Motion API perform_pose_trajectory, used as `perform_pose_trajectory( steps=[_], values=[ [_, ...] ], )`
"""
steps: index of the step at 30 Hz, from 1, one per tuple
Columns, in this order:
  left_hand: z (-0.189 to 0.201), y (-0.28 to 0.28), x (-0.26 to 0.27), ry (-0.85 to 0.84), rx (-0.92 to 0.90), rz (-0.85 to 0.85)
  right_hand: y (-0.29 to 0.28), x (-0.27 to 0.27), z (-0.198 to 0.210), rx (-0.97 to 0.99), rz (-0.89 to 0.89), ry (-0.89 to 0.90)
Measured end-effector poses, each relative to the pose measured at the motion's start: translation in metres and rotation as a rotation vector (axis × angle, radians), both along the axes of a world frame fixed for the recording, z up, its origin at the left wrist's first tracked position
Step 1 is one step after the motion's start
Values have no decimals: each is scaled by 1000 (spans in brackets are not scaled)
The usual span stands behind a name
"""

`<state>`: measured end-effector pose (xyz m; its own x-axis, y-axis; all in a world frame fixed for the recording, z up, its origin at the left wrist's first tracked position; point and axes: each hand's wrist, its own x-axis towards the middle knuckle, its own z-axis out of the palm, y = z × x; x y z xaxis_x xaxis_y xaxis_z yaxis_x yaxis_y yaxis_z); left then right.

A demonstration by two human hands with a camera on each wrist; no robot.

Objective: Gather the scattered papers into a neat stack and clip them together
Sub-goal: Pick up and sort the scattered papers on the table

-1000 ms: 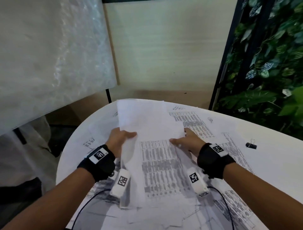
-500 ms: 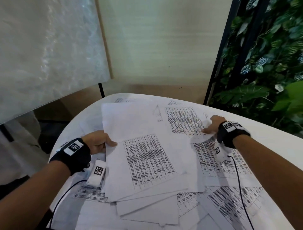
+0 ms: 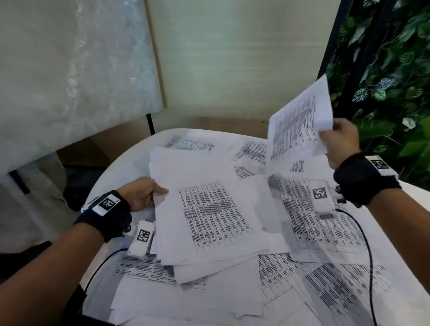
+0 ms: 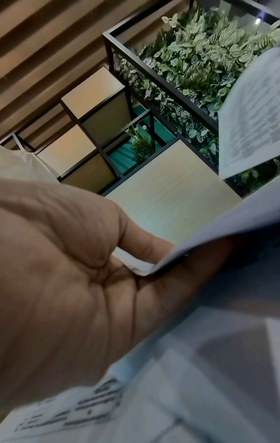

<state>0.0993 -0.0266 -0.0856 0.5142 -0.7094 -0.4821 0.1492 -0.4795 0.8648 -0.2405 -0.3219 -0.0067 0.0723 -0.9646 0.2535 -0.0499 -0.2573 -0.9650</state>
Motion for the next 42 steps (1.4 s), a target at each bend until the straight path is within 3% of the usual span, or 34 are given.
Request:
perform_pose_trajectory(
  steps=[2,7,11,15,18,21,23,25,28,30,33,35,37,39,42],
  values=[
    [3,-5,-7,22,17,-6,8,11,2,12,22,-88],
    [9,-14,-21,18,18,50,51,37,-30,254,196,-291],
    [9,-19,-27,35,29,85,99,45,-41,449,521,-317],
    [11,-16,-29,69,20,94,135,48,-22,412,868,-332],
    [11,-15,-29,78,18,107,131,51,-21,392,751,-227],
    [8,-16,-26,88,-21,129,114,46,-45,326,517,258],
    [7,-16,-25,159,-101,142,109,41,-63,310,464,540],
    [8,-16,-25,206,-150,79,111,41,-76,318,512,655],
    [9,-17,-28,140,-126,-7,123,43,-78,273,722,805],
    [8,-18,-29,40,-155,6,121,43,-72,175,751,873],
    [12,-16,-27,-96,-259,58,93,38,-60,-49,476,960],
    [18,-13,-26,-120,-330,93,77,33,-55,30,409,969],
    [22,-12,-24,-125,-374,105,72,28,-54,214,551,831],
    [23,-9,-22,-135,-384,111,71,26,-56,227,555,761],
    [23,-4,-15,-152,-387,121,58,19,-51,-56,219,814]
  ],
)
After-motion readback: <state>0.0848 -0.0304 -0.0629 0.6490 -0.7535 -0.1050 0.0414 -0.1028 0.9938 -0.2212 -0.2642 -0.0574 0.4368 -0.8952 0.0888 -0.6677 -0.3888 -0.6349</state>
